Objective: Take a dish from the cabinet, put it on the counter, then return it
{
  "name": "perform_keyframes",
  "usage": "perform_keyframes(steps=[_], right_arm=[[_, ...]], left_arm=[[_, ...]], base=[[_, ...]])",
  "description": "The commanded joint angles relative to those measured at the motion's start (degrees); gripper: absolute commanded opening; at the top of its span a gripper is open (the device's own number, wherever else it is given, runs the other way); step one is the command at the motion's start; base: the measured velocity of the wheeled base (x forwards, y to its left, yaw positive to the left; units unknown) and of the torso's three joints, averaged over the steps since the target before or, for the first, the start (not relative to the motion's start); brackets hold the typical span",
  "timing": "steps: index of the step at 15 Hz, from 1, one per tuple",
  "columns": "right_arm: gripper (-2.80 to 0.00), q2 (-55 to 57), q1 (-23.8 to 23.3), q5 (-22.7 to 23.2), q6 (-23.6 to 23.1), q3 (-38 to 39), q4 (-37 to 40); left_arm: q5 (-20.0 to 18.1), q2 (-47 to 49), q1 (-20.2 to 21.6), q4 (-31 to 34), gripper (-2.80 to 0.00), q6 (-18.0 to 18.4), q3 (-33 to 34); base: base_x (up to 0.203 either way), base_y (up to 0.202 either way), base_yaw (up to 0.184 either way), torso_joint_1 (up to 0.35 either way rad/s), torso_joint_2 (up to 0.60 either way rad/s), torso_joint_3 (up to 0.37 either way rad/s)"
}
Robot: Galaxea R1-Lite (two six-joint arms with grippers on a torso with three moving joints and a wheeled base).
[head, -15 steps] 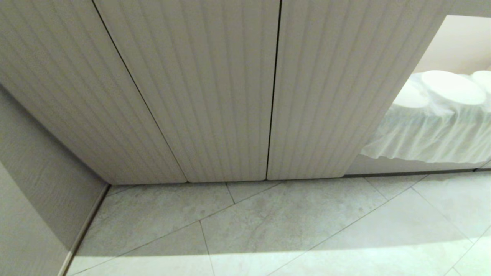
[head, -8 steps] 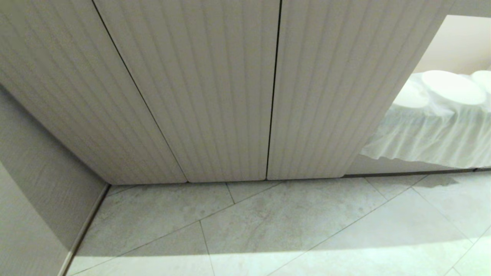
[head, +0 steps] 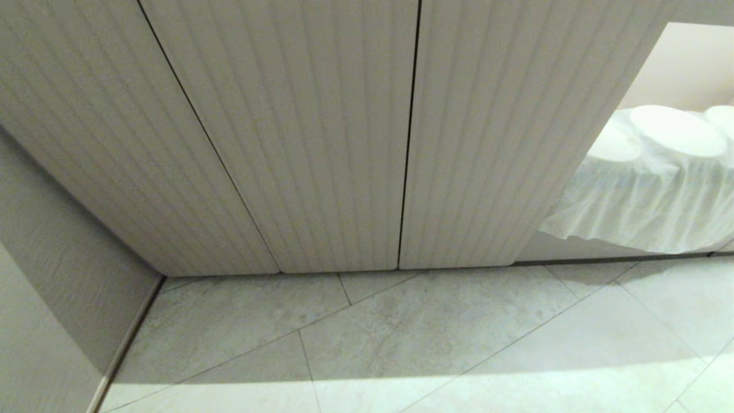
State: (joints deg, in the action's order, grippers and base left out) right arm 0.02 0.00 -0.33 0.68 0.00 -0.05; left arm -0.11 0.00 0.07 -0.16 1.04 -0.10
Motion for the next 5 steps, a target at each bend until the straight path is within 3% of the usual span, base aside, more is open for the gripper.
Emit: perform_keyframes(steps=[1, 5], right_arm=[[-2.80, 0.0, 0.0, 0.0, 0.0, 0.0, 0.0], [-2.80, 0.0, 0.0, 0.0, 0.0, 0.0, 0.0]], left_arm=[[0.0, 0.0, 0.0, 0.0, -2.80, 0.0, 0.0], [0.0, 0.0, 0.0, 0.0, -2.80, 0.0, 0.0]], base=[[0.000, 0.000, 0.000, 0.000, 0.00, 0.000], [0.000, 0.000, 0.000, 0.000, 0.00, 0.000]])
